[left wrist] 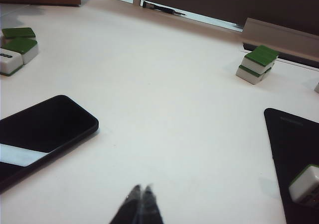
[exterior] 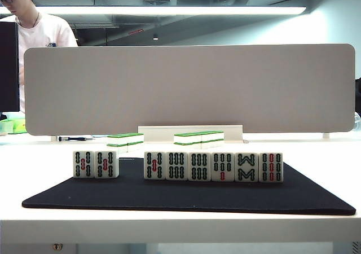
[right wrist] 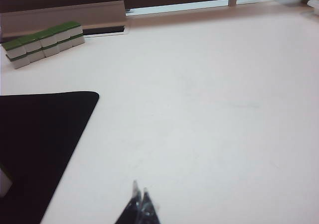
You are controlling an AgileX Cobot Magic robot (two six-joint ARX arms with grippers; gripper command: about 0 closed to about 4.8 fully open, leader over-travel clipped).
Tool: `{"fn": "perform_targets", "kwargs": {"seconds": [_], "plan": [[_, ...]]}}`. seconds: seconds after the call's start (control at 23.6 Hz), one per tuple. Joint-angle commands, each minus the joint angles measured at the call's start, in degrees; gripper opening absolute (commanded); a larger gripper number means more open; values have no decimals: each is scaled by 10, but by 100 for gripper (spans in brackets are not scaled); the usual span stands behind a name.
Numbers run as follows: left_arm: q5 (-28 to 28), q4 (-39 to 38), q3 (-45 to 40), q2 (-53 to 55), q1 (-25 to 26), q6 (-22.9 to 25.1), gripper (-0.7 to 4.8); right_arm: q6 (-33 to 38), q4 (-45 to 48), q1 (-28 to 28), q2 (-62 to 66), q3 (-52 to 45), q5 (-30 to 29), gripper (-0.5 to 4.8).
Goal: Take a mahjong tile from your hand cards and play it out.
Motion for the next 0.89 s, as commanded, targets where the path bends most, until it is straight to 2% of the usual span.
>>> {"fn": "perform_targets", "kwargs": {"seconds": [0.04, 0.42, 0.89], "plan": [[2, -5, 1, 0, -1, 1, -5, -4, -1, 0, -5, 0, 1, -1], [2, -5, 1, 0, -1, 1, -6, -21, -4, 1, -5, 0, 0, -1], [2, -5, 1, 0, -1, 1, -5, -81, 6, 0, -7, 0, 2, -1]]}}
